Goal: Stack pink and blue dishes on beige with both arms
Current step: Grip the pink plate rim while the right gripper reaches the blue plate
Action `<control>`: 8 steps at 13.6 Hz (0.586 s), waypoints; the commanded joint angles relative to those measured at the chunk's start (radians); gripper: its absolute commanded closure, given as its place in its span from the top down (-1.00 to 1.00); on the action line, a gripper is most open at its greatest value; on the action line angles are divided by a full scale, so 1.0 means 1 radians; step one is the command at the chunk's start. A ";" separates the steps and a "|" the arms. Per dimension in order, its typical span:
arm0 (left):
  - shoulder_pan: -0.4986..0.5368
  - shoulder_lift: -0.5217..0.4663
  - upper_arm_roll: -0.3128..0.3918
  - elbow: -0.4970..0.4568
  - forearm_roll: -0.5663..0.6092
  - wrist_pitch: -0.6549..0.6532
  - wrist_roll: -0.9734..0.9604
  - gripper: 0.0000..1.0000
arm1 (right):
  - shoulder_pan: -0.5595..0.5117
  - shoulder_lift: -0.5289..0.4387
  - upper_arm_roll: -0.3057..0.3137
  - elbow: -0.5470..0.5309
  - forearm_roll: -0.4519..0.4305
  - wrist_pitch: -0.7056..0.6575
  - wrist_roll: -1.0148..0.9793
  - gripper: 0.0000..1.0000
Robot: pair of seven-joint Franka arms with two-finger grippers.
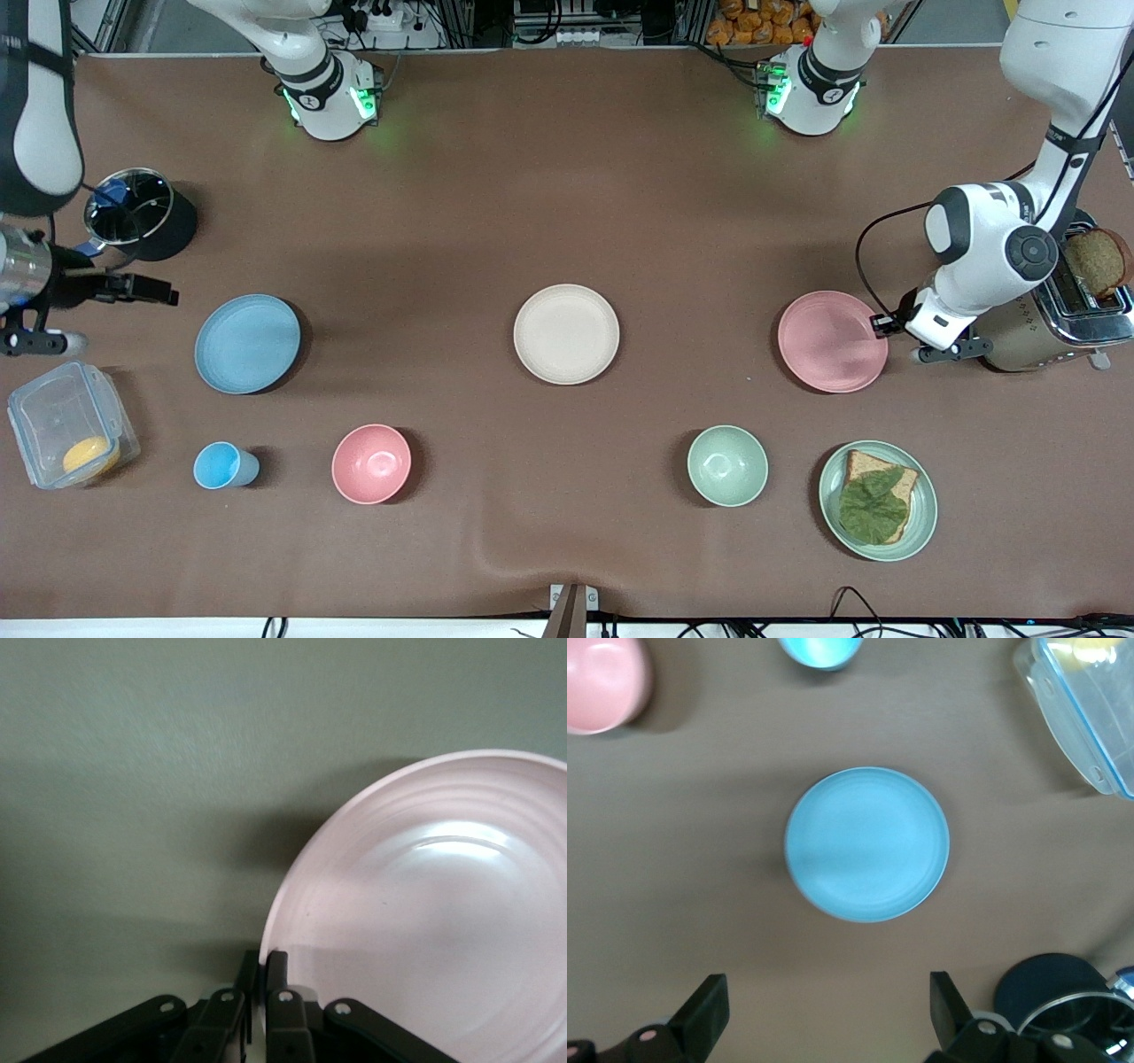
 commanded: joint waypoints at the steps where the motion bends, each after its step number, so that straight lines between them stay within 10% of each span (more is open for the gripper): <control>1: 0.010 -0.146 -0.046 -0.024 -0.013 -0.091 0.013 -1.00 | -0.061 0.106 0.016 0.016 -0.005 0.070 -0.016 1.00; 8: -0.001 -0.205 -0.371 0.142 -0.022 -0.303 -0.395 -1.00 | -0.157 0.226 0.016 -0.177 -0.005 0.407 -0.184 1.00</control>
